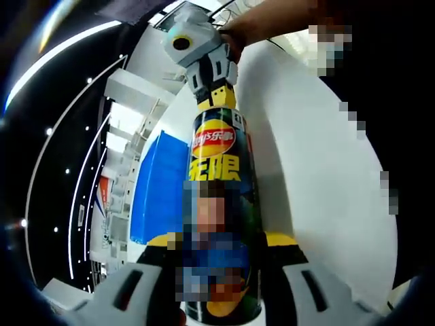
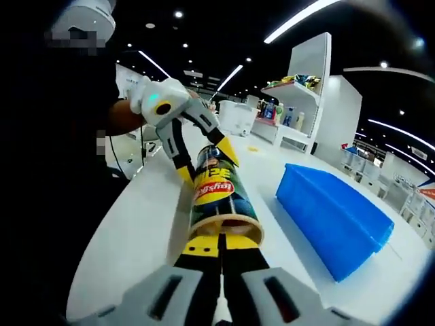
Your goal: Open the lid of the chip container on the table, take out the chips, place them into the box in front of the container, and close the lid
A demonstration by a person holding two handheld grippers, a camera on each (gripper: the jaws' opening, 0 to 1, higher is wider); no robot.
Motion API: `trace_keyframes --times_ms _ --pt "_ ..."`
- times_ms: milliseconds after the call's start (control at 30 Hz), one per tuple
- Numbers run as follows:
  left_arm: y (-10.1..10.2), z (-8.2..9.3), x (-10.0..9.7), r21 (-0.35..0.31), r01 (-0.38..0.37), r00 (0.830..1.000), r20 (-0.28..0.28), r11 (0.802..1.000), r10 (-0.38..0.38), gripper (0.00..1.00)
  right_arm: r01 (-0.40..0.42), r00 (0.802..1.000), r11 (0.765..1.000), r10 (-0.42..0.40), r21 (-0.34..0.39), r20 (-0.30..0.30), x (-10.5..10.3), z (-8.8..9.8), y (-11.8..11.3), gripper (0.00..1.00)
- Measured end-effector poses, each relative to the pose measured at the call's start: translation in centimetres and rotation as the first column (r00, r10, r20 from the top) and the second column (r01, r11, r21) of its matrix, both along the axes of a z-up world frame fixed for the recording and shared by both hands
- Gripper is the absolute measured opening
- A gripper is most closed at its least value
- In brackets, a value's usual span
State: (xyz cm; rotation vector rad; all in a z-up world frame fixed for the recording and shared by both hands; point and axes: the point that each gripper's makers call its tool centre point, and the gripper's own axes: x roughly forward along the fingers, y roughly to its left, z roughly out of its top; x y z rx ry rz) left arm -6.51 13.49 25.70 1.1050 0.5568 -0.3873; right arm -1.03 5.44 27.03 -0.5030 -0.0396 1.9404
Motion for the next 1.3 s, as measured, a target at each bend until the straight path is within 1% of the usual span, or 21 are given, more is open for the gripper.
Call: trace_keyframes --times_ms 267,433,533,600,633,667,700,767,800,900,933,967,1000,1033,1067,1100,1200,1267,1300 --pt "0.1 -0.1 0.1 0.003 -0.005 1.000 -0.007 1.000 0.005 0.44 0.002 1.000 1.000 -0.002 0.000 -0.016 0.0 -0.1 0.0 0.01" --pt "0.1 0.0 0.1 0.000 -0.002 1.000 -0.004 1.000 0.002 0.44 0.021 0.999 1.000 -0.021 -0.004 -0.038 0.2 -0.1 -0.3 0.01" --pt "0.1 0.0 0.1 -0.001 -0.003 1.000 -0.003 1.000 0.003 0.44 0.047 0.997 0.999 -0.047 -0.003 -0.069 0.7 0.0 -0.8 0.01" --pt "0.1 0.0 0.1 -0.002 -0.002 1.000 -0.002 1.000 0.002 0.44 0.087 0.994 0.996 -0.088 -0.021 -0.059 1.5 -0.3 -1.3 0.01" --pt "0.1 0.0 0.1 -0.003 -0.001 1.000 -0.002 1.000 0.001 0.44 0.101 0.993 0.995 -0.102 -0.020 -0.064 1.7 -0.3 -1.5 0.02" --pt "0.1 0.0 0.0 -0.004 -0.001 1.000 -0.002 1.000 0.001 0.44 0.133 0.987 0.991 -0.135 -0.020 -0.091 2.2 -0.1 -1.9 0.03" --pt "0.1 0.0 0.1 -0.003 0.000 1.000 -0.002 1.000 0.000 0.44 0.145 0.984 0.989 -0.146 -0.018 -0.103 2.3 -0.1 -2.0 0.07" --pt "0.1 0.0 0.1 -0.005 0.000 1.000 -0.002 1.000 0.000 0.44 0.179 0.973 0.984 -0.176 0.004 -0.149 2.5 0.5 -2.6 0.10" --pt "0.1 0.0 0.1 -0.006 0.000 1.000 -0.002 1.000 0.000 0.44 0.190 0.964 0.982 -0.183 0.018 -0.193 2.3 0.9 -2.9 0.11" --pt "0.1 0.0 0.1 -0.012 0.000 1.000 -0.005 1.000 0.000 0.45 0.214 0.940 0.976 -0.196 0.036 -0.279 1.7 1.6 -3.6 0.12" --pt "0.1 0.0 0.1 -0.013 0.000 1.000 -0.006 1.000 0.000 0.45 0.225 0.928 0.974 -0.201 0.042 -0.315 1.5 1.9 -3.7 0.13" --pt "0.1 0.0 0.1 -0.016 0.001 1.000 -0.006 1.000 -0.001 0.45 0.243 0.905 0.969 -0.211 0.044 -0.368 1.3 2.2 -3.7 0.13" --pt "0.1 0.0 0.1 -0.018 0.001 1.000 -0.007 1.000 -0.001 0.45 0.248 0.889 0.967 -0.204 0.056 -0.409 0.9 2.5 -3.6 0.14" --pt "0.2 0.0 0.1 -0.022 0.001 1.000 -0.008 1.000 -0.001 0.45 0.262 0.861 0.964 -0.211 0.049 -0.463 0.6 2.6 -3.5 0.16" --pt "0.2 0.0 0.1 -0.025 0.001 1.000 -0.008 1.000 -0.001 0.45 0.262 0.849 0.964 -0.207 0.048 -0.485 0.3 2.6 -3.3 0.17" --pt "0.2 0.0 0.2 -0.027 0.002 1.000 -0.009 1.000 -0.002 0.45 0.283 0.832 0.959 -0.234 0.022 -0.503 0.3 2.1 -3.0 0.18" --pt "0.3 0.0 0.2 -0.034 0.003 1.000 -0.012 0.999 -0.004 0.45 0.309 0.829 0.951 -0.275 -0.013 -0.487 0.2 1.2 -1.9 0.18" --pt "0.3 0.0 0.2 -0.036 0.003 1.000 -0.015 0.999 -0.004 0.45 0.312 0.820 0.950 -0.282 -0.024 -0.497 -0.1 1.0 -1.4 0.17" --pt "0.3 0.0 0.2 -0.039 0.004 1.000 -0.016 0.999 -0.005 0.45 0.332 0.811 0.943 -0.303 -0.033 -0.500 0.0 0.8 -1.0 0.17"
